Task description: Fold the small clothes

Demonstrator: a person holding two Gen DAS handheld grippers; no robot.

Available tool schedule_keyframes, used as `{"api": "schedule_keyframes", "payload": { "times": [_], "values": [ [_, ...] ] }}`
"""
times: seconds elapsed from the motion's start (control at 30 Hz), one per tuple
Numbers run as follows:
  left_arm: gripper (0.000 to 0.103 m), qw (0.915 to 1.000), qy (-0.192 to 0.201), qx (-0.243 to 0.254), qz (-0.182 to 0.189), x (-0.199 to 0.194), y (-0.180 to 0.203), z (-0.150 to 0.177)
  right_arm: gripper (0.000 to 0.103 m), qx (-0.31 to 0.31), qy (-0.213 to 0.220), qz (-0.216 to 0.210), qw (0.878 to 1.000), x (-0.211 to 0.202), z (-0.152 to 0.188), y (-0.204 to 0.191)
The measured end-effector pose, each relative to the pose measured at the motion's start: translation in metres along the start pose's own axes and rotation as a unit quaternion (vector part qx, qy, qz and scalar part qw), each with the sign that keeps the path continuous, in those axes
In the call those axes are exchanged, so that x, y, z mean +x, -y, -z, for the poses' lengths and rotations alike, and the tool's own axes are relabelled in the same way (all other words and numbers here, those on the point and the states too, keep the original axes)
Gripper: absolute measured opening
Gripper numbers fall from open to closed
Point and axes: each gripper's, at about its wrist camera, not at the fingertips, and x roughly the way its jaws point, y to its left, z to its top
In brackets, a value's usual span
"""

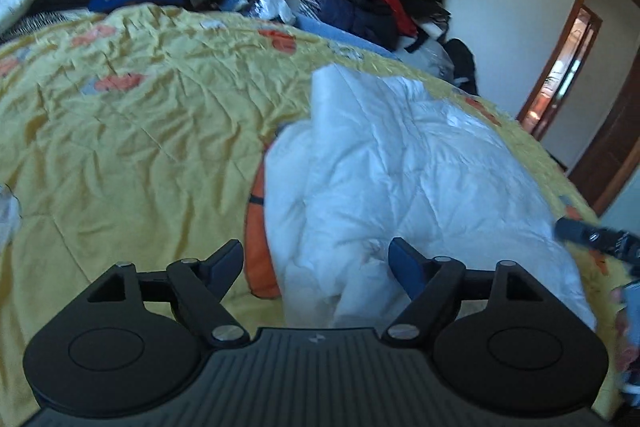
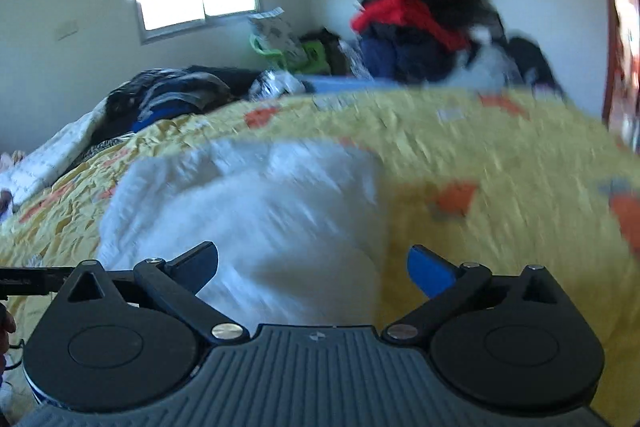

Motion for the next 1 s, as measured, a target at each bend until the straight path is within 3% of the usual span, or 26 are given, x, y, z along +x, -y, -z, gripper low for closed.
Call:
{"api": "schedule_keyframes", "payload": {
  "times": [0.13,0.33,0.47,0.77,1.0],
  "values": [
    [0.083,0.9996,-0.022,-0.01,0.013,0.005,-0.003,0.0,0.103,0.095,-0.03,-0.037,0.994,0.011,0.013,0.032],
    [0.085,0.999,-0.039,-0.012,0.02,0.012,-0.006,0.0,0.103,0.207,-0.072,-0.115,0.969,0.035,0.025,0.054],
    [0.087,0.9981,-0.051,-0.015,0.032,0.019,-0.009,0.0,0.103,0.212,-0.086,-0.133,0.964,0.048,0.026,0.051],
    [0.09,0.986,-0.102,-0.052,0.122,0.042,-0.03,0.001,0.099,0.234,-0.107,-0.174,0.951,0.063,0.023,0.055],
    [0.09,0.9781,-0.123,-0.025,0.166,0.048,-0.022,0.004,0.092,0.237,-0.116,-0.194,0.945,0.069,0.025,0.059]
  ]
}}
